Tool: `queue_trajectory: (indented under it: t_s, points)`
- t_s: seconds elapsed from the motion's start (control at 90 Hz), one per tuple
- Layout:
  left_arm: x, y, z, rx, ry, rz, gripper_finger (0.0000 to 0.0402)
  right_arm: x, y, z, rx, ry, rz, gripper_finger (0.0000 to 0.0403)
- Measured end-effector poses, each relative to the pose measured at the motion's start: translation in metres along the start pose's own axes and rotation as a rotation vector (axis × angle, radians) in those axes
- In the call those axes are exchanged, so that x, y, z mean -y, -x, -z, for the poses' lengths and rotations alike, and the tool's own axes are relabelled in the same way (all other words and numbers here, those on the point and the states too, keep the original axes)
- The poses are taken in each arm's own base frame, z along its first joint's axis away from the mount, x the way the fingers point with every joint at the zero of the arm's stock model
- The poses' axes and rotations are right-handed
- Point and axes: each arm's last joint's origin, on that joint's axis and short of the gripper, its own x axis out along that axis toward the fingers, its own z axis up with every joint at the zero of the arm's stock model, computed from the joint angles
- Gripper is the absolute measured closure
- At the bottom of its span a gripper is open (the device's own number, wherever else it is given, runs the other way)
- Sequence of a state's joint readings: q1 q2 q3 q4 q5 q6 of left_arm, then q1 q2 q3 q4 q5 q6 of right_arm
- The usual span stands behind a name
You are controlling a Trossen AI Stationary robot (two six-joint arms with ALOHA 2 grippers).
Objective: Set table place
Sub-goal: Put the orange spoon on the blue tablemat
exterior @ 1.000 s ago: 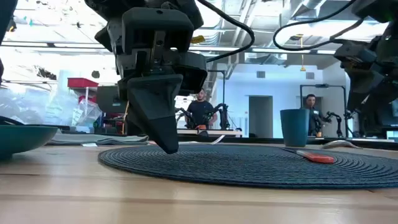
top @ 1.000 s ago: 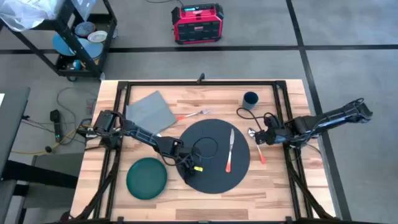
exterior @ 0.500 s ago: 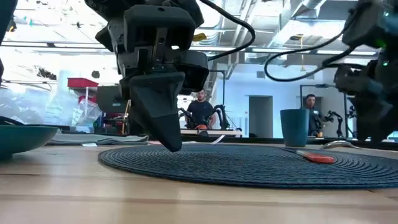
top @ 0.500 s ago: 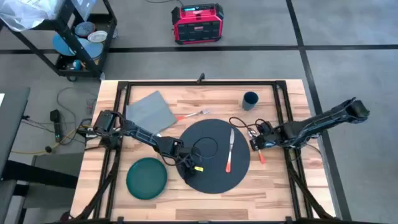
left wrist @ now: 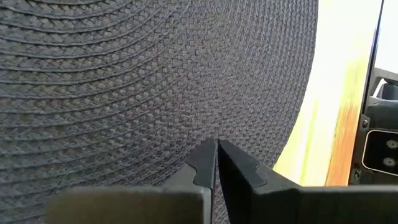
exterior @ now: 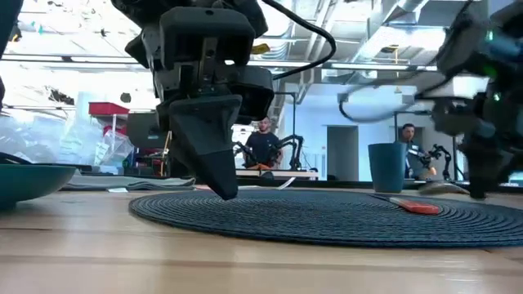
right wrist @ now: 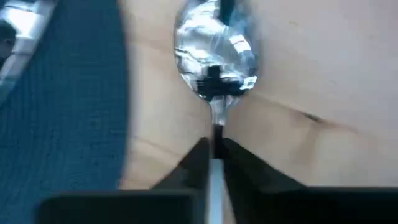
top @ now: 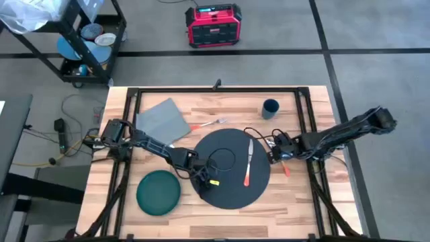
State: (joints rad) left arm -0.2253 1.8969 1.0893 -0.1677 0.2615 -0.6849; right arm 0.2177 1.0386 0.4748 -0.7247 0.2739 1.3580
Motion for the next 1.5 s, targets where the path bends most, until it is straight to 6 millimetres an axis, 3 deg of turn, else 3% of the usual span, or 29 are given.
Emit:
queue_trajectory:
  t_s: [0.189, 0.344, 0.6, 0.744, 0.911, 1.222, 1.5]
  points:
    - [0.0, 0.0, 0.0, -0.004, 0.001, 0.006, 0.0401, -0.006, 0.054, -0.011, 0.045, 0.007, -0.07, 0.0392]
    - [0.001, 0.0, 0.0, -0.011, 0.001, 0.016, 0.0401, 0.001, 0.084, -0.013, 0.138, -0.06, -0.119, 0.035]
    - [0.0, 0.0, 0.0, -0.011, -0.007, 0.015, 0.0402, 0.011, 0.094, -0.012, 0.171, -0.057, -0.122, 0.0268]
    - [0.0, 0.0, 0.0, -0.011, -0.008, 0.015, 0.0401, 0.011, 0.093, -0.012, 0.171, -0.068, -0.1, 0.0236]
    - [0.0, 0.0, 0.0, -0.011, -0.007, 0.015, 0.0402, 0.009, 0.086, -0.01, 0.168, -0.058, -0.08, 0.0228]
    - [0.0, 0.0, 0.0, -0.01, -0.008, 0.015, 0.0402, -0.006, 0.025, -0.003, 0.135, -0.06, -0.021, 0.0248]
    - [0.001, 0.0, 0.0, -0.013, -0.008, 0.018, 0.0401, -0.013, -0.008, -0.025, 0.089, -0.027, -0.02, 0.0245]
